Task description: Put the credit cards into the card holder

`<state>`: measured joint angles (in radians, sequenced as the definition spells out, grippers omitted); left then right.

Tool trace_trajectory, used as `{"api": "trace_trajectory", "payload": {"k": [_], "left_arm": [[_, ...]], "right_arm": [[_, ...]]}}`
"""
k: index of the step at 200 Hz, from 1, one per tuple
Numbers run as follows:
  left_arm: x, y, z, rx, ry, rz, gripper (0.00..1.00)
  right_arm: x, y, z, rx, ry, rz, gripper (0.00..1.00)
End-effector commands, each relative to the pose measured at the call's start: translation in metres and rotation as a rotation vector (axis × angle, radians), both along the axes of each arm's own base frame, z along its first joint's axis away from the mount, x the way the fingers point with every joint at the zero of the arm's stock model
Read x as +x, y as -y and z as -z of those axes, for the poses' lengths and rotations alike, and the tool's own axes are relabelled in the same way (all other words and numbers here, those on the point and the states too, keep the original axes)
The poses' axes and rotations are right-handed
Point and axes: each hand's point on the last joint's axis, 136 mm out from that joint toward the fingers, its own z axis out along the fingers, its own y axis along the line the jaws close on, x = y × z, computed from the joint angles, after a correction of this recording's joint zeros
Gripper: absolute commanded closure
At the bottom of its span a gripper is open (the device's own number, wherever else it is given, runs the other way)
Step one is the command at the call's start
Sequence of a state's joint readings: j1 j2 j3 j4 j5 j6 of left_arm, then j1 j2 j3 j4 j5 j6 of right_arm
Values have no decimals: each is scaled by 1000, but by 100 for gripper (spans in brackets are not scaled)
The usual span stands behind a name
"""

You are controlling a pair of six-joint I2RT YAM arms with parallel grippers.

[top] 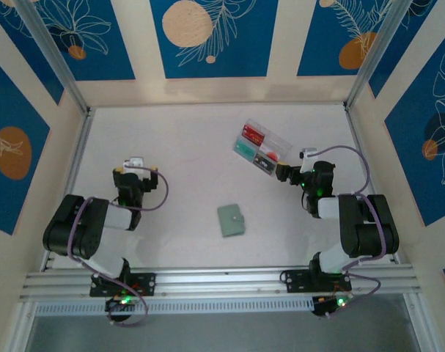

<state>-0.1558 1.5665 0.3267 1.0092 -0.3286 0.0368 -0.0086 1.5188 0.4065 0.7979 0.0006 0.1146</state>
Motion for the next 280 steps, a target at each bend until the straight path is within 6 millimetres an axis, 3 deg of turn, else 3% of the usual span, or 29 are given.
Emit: {"api": "trace_trajectory", "payload": {"k": [1,219,255,280], "left_arm": [[6,-1,-5,6,11,11,0],[6,0,-6,9,17,23,0],[-10,-4,-13,-10,101,11,0],[5,3,-7,2,23,37,0]], "right_arm": [[5,5,-3,-31,13,15,1],[5,5,-3,-30,12,16,1],[5,6,-3,-31,13,17,1],[5,5,-3,-31,14,16,1]]}}
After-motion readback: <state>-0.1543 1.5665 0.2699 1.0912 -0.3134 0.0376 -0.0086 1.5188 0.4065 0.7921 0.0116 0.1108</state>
